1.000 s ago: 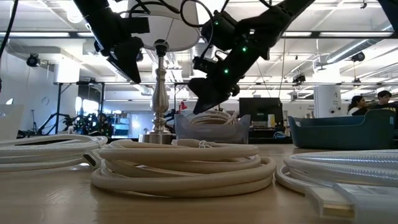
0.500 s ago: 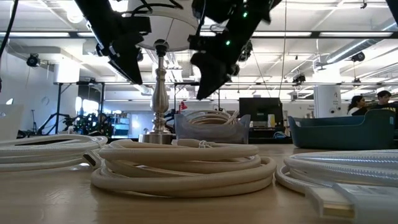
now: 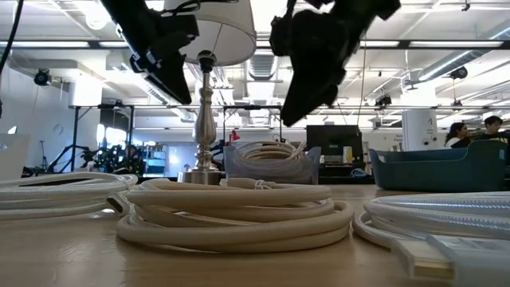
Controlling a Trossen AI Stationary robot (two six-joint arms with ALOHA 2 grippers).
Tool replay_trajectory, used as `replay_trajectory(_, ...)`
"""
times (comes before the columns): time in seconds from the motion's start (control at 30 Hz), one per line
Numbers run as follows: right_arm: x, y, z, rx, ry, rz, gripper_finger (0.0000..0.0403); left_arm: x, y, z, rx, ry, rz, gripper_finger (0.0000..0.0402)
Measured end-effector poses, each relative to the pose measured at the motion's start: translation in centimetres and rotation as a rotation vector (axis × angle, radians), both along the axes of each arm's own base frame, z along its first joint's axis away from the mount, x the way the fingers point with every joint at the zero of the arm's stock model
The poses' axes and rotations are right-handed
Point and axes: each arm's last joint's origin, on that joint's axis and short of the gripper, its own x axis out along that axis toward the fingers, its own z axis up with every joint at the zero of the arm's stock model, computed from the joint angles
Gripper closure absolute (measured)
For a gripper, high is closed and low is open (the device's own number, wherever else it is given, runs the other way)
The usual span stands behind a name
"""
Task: Sort HDMI cables
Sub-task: Put the light brown HDMI cable into the black bin
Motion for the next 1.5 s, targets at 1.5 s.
replay_trajectory(1.5,5.6,6.3,-7.7,-0.017,0.178,0.178,0.0332,-0.5,-0.4,-2.0,-0.016,0.073,-0.086,0.0277)
